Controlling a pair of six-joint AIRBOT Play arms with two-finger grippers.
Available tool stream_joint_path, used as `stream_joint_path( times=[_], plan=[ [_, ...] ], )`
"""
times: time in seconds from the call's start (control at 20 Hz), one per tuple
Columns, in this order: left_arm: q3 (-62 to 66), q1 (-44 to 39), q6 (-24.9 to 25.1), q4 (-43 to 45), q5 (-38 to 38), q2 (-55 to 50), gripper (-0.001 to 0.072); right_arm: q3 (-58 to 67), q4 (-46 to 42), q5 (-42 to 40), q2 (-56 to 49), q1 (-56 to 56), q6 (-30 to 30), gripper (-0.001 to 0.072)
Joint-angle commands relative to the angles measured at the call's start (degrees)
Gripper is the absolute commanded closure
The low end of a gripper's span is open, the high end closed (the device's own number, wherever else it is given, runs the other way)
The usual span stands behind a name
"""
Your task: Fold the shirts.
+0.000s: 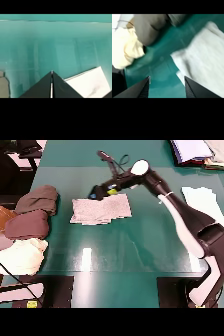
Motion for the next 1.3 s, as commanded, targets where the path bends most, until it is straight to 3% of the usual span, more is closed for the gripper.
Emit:
stream_joint_path(
  times=[0.0, 0.15, 0.25, 0.35, 0.75, 0.85, 0.9, 1.05, 1.25],
  plan=[
    [-0.02, 0.44, 0.68, 0.04, -2.40, 0.68, 0.0686, -11.19, -6.49, 5.03, 4.70, -8.90, 1.09, 0.0234],
    [-0.02, 0.44, 1.62, -1.77, -4.09, 0.63, 0.0685, -23.06, -13.42, 1.95, 9.09, -18.62, 7.65, 0.0231],
    [-0.02, 0.44, 2.80, -3.39, -3.80, 0.63, 0.0685, -27.85, -9.27, 0.09, 9.46, -23.47, 7.96, 0.0170],
    [-0.02, 0.44, 2.95, -3.67, -3.76, 0.61, 0.0685, -30.18, -5.77, -2.10, 8.68, -25.42, 7.93, 0.0171],
    [-0.02, 0.44, 2.99, -4.79, -3.78, 0.61, 0.0685, -18.29, -2.47, -2.19, -3.98, -16.52, 9.99, 0.0183],
    [-0.02, 0.44, 2.99, -4.94, -3.96, 0.61, 0.0685, -13.53, -0.20, -1.42, -7.93, -13.18, 9.97, 0.0253],
    [-0.02, 0.44, 2.99, -5.05, -4.22, 0.61, 0.0685, -11.37, 0.57, -1.60, -9.42, -11.82, 9.94, 0.0395],
    [-0.02, -0.15, 4.33, -5.29, -5.81, 0.63, 0.0687, -4.63, -0.07, -1.46, -11.78, -9.18, 9.73, 0.0699],
    [-0.02, -6.62, 5.62, -4.22, -5.77, 0.63, 0.0687, 3.56, -4.07, 0.02, -10.49, -13.05, 12.74, 0.0700]
  ],
)
